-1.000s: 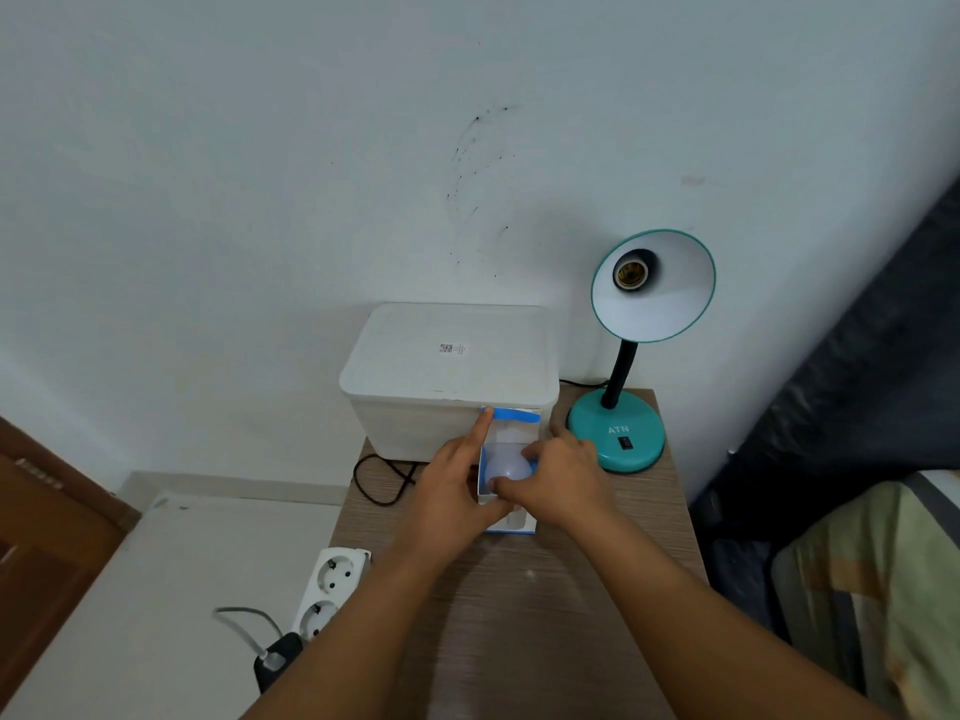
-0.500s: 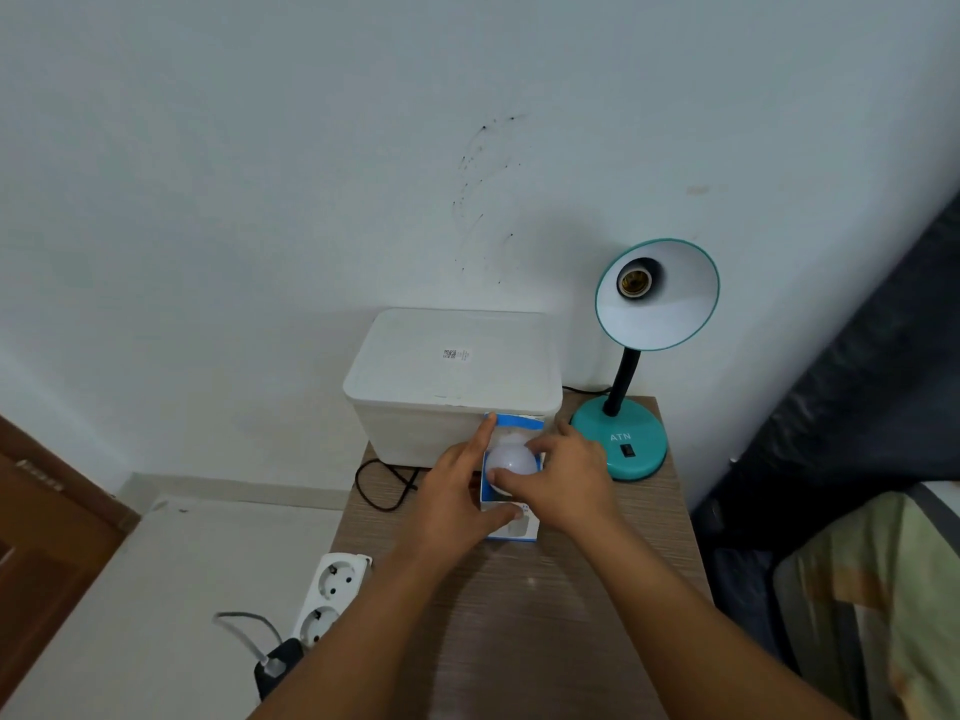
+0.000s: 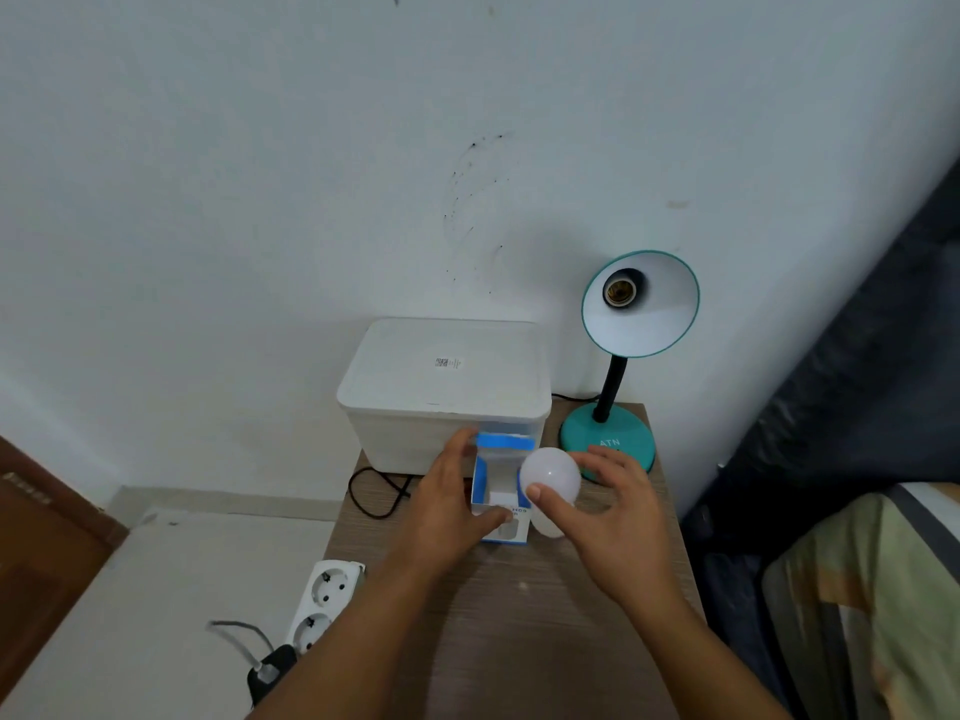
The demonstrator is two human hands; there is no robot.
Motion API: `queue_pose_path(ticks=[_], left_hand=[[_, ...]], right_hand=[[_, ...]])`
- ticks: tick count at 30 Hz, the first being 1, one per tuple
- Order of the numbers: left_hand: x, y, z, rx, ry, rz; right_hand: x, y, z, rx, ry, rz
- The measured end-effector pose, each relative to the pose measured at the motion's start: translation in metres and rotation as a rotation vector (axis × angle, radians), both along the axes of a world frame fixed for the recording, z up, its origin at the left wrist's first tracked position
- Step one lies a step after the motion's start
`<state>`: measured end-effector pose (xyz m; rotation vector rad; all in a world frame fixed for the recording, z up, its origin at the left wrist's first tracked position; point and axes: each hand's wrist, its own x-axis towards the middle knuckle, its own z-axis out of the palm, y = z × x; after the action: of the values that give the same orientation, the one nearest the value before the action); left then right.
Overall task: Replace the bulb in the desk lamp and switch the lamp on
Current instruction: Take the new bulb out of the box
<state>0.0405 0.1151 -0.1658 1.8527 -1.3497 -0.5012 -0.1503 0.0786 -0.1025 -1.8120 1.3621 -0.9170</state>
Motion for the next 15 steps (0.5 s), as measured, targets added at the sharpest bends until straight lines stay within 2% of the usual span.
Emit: queue_pose_path(ticks=[15], left_hand=[[-0.003, 0.007, -0.008, 0.086, -0.185, -0.017]], right_hand=[[-0.034, 0.001, 0.001, 0.058, -0.202, -0.080]])
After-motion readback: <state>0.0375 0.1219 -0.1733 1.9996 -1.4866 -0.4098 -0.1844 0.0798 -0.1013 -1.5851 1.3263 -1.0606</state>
